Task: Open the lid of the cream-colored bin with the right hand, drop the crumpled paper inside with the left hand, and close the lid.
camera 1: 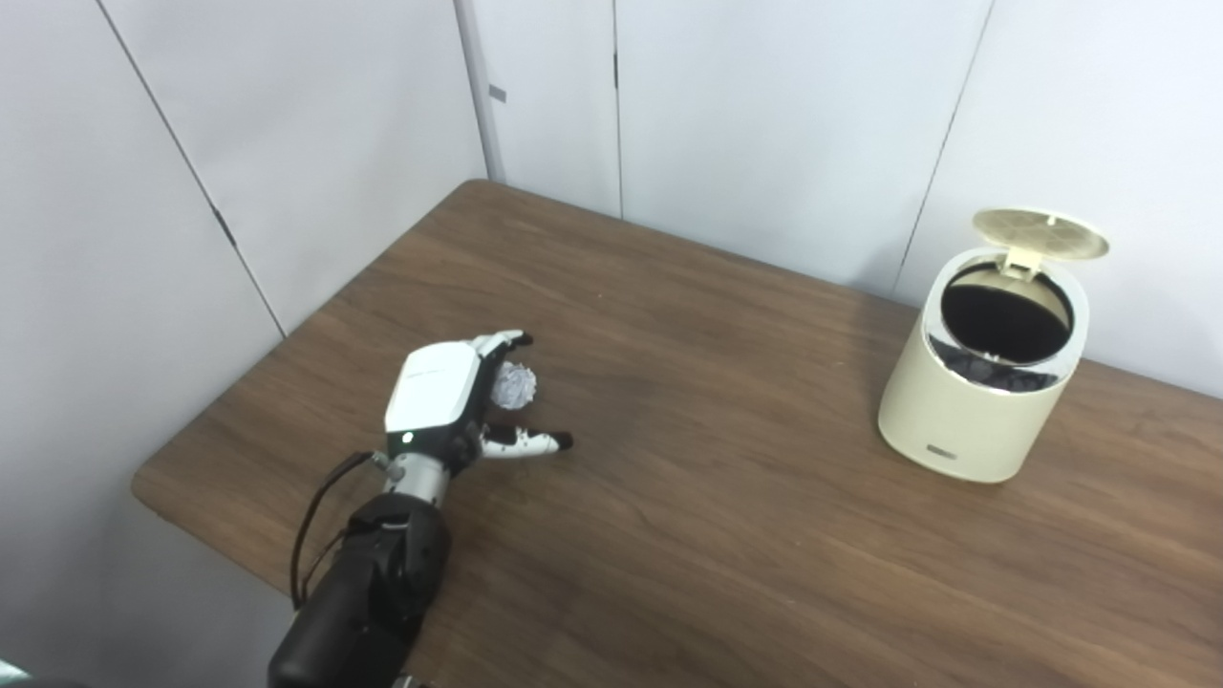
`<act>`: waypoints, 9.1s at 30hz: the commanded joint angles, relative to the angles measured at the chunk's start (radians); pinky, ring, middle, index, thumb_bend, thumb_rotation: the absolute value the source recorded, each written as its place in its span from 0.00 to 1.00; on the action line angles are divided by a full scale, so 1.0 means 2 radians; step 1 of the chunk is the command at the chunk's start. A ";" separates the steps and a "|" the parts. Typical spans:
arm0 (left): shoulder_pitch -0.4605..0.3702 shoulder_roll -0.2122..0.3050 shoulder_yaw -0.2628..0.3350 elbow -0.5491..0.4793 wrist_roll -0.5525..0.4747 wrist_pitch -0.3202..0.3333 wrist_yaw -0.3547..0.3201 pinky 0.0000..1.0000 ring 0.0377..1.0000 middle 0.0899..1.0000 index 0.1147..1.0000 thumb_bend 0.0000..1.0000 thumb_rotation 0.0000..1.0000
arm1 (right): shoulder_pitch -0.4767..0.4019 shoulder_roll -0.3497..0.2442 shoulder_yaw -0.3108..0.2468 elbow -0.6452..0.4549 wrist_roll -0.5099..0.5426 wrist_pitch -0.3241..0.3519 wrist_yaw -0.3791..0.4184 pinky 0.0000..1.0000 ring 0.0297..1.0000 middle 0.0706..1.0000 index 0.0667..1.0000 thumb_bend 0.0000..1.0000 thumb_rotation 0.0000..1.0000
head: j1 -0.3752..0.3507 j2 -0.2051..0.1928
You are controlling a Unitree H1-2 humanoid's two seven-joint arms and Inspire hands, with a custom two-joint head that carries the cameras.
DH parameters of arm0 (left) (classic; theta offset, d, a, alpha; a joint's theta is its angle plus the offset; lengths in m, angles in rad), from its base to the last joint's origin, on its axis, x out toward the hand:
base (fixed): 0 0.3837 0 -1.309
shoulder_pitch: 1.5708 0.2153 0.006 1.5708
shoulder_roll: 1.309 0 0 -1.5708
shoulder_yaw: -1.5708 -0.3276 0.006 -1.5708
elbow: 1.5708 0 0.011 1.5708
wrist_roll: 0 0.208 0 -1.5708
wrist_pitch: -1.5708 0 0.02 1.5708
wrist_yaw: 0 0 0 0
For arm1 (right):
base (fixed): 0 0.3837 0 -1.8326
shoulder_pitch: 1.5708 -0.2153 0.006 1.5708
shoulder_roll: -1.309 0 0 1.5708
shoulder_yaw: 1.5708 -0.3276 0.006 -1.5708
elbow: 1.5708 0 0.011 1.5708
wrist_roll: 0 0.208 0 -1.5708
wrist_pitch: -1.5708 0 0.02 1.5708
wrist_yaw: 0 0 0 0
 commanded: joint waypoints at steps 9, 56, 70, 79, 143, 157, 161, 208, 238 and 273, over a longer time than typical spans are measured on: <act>-0.023 0.026 -0.006 0.016 0.013 0.001 0.040 0.56 0.67 0.71 0.73 1.00 0.44 | -0.013 -0.008 -0.004 -0.008 -0.010 -0.018 -0.004 0.57 0.67 0.67 0.66 0.30 0.86 | -0.008 -0.005; -0.019 0.056 -0.053 0.011 -0.011 -0.067 0.136 0.11 0.12 0.14 0.16 0.83 0.00 | 0.008 0.030 0.010 -0.068 -0.002 0.004 -0.002 0.51 0.65 0.67 0.64 0.30 0.79 | -0.094 0.020; -0.037 0.056 -0.054 -0.048 0.013 -0.108 0.139 0.11 0.12 0.14 0.16 0.82 0.00 | 0.009 0.043 0.021 -0.073 -0.030 -0.016 -0.009 0.58 0.70 0.70 0.68 0.36 0.87 | -0.155 0.030; -0.055 0.048 -0.044 -0.050 -0.007 -0.162 0.146 0.11 0.11 0.13 0.17 0.76 0.00 | 0.014 0.068 0.033 -0.097 -0.066 0.002 -0.018 0.69 0.75 0.74 0.72 0.28 0.96 | -0.217 0.032; -0.301 -0.144 -0.176 0.107 0.013 -0.163 0.153 0.10 0.11 0.13 0.40 0.51 0.05 | 0.033 0.130 0.091 -0.111 -0.145 0.016 -0.054 0.63 0.71 0.70 0.69 0.14 0.73 | -0.345 0.030; -0.355 -0.159 -0.193 0.202 0.002 -0.153 0.175 0.10 0.11 0.14 0.40 0.52 0.05 | 0.035 0.135 0.100 -0.108 -0.151 0.016 -0.062 0.64 0.72 0.70 0.69 0.16 0.73 | -0.357 0.023; -0.369 -0.156 -0.204 0.226 0.002 -0.157 0.187 0.11 0.13 0.16 0.40 0.52 0.05 | 0.037 0.137 0.106 -0.108 -0.160 0.014 -0.066 0.64 0.72 0.70 0.69 0.16 0.76 | -0.366 0.020; -0.404 -0.152 -0.243 0.282 -0.028 -0.157 0.196 0.24 0.28 0.31 0.41 0.52 0.08 | 0.043 0.141 0.126 -0.114 -0.168 0.014 -0.079 0.60 0.69 0.68 0.68 0.16 0.77 | -0.372 0.017; -0.401 -0.144 -0.255 0.288 -0.010 -0.154 0.208 0.41 0.46 0.49 0.51 1.00 0.27 | 0.041 0.142 0.126 -0.116 -0.168 0.016 -0.077 0.60 0.69 0.69 0.68 0.15 0.76 | -0.369 0.018; -0.228 -0.134 -0.128 0.025 -0.217 -0.192 0.124 0.15 0.17 0.36 0.45 0.52 0.00 | 0.029 0.126 0.115 -0.100 -0.164 0.008 -0.073 0.60 0.70 0.68 0.67 0.14 0.76 | -0.342 0.016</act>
